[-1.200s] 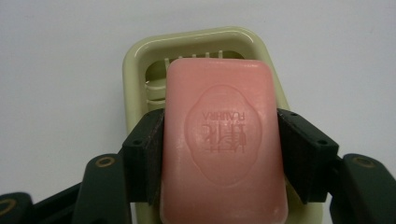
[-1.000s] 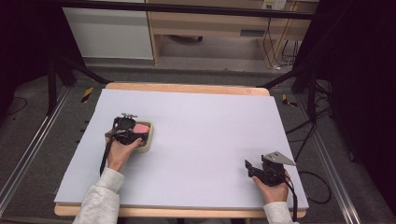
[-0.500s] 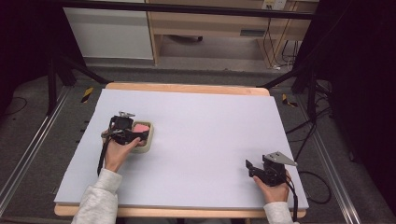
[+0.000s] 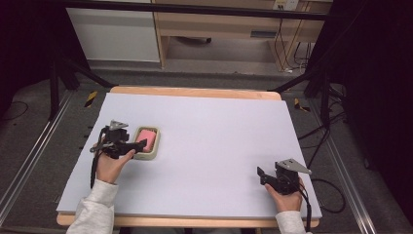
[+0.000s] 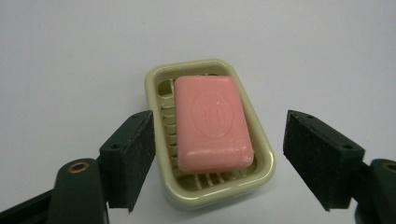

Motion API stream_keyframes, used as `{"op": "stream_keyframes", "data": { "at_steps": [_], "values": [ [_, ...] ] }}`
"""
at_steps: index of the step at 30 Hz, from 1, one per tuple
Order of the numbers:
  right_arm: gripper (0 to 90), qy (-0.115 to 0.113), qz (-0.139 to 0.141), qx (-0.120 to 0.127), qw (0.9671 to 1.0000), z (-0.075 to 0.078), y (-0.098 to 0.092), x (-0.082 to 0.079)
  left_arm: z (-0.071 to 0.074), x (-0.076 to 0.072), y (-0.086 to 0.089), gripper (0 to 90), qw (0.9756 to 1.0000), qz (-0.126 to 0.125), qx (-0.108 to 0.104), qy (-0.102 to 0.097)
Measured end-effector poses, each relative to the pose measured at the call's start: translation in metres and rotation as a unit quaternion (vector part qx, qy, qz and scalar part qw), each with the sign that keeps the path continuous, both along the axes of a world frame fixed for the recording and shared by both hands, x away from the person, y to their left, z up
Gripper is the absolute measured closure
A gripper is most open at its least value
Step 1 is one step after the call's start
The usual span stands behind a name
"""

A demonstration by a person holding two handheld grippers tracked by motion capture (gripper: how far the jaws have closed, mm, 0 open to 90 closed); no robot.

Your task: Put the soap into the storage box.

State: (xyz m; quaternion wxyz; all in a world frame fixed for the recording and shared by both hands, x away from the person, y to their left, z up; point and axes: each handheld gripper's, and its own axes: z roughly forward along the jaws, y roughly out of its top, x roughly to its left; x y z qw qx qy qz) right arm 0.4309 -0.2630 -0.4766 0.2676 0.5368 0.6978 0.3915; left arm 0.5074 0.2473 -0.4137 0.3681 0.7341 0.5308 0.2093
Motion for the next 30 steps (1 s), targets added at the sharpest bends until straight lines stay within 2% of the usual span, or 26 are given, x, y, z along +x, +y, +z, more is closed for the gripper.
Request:
{"op": "stream_keyframes", "data": {
  "at_steps": [4, 7, 13, 17, 19, 25, 30],
  "values": [
    [26.3, 0.0, -0.002, 0.001, 1.0, 0.0, -0.001, 0.0, -0.005, -0.013, 0.007, 26.7, 0.9999, -0.009, 0.003, -0.007],
    [26.4, 0.0, -0.003, 0.0, 1.0, 0.0, -0.001, 0.0, -0.011, -0.024, 0.014, 28.2, 0.9998, -0.012, 0.015, -0.009],
    [26.5, 0.003, -0.005, 0.003, 1.0, 0.0, -0.002, -0.001, -0.025, -0.038, 0.028, 31.5, 0.9997, -0.011, 0.011, -0.017],
    [26.5, 0.0, -0.007, -0.001, 1.0, -0.001, -0.004, -0.001, -0.032, -0.045, 0.038, 32.8, 0.9998, -0.001, 0.007, -0.018],
    [26.5, 0.004, -0.008, 0.005, 0.9999, 0.0, -0.005, -0.002, -0.036, -0.049, 0.041, 33.0, 0.9999, 0.003, 0.005, -0.014],
    [26.4, 0.003, -0.012, 0.002, 0.9999, -0.001, -0.008, -0.002, -0.045, -0.059, 0.05, 32.4, 0.9999, 0.008, 0.009, -0.007],
    [26.4, 0.004, -0.014, 0.002, 0.9999, -0.001, -0.009, -0.002, -0.048, -0.059, 0.051, 29.9, 0.9998, 0.01, 0.015, -0.006]
  ]
}}
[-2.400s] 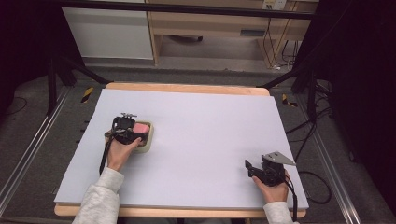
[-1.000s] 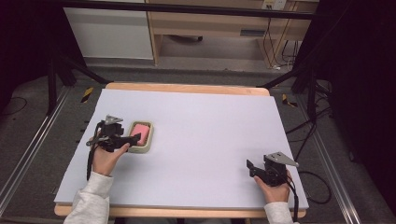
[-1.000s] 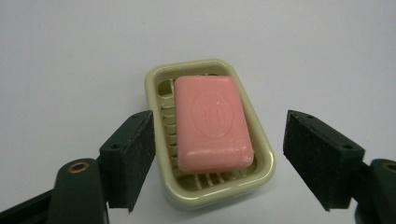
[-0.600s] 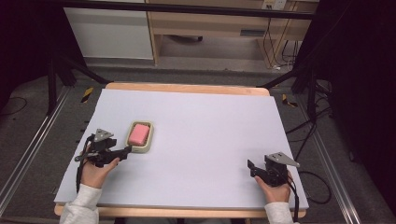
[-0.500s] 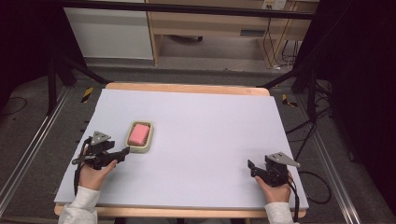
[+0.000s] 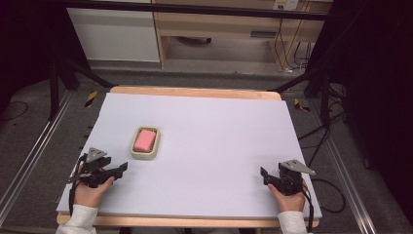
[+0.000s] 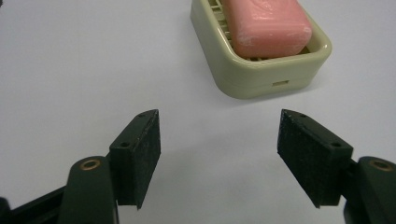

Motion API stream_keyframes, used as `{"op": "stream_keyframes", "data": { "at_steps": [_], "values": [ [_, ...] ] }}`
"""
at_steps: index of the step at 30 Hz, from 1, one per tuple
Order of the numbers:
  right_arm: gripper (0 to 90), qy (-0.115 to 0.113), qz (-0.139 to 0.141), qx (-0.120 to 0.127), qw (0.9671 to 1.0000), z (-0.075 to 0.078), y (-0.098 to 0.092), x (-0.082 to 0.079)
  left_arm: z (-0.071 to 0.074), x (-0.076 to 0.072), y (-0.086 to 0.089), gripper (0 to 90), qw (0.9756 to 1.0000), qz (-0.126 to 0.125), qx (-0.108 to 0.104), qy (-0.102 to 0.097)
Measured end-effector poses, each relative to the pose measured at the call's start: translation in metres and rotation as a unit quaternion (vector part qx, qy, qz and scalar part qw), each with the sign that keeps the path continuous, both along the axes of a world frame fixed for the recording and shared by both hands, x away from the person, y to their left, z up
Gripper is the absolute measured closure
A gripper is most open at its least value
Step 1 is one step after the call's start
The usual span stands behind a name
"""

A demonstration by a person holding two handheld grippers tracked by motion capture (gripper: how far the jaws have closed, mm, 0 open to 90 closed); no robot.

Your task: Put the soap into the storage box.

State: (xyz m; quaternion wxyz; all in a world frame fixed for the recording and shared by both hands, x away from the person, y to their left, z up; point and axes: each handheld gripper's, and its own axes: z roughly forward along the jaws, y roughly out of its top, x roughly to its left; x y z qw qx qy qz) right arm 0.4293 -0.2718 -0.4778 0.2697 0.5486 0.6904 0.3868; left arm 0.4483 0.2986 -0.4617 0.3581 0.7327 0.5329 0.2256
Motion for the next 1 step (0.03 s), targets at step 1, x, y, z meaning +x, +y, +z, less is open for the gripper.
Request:
{"op": "stream_keyframes", "data": {
  "at_steps": [1],
  "values": [
    [26.4, -0.001, 0.0, -0.001, 1.0, -0.0001, -0.0003, 0.0002, -0.0008, 0.0005, -0.0005, 29.7, 1.0, -0.002, 0.002, 0.002]
  ]
}}
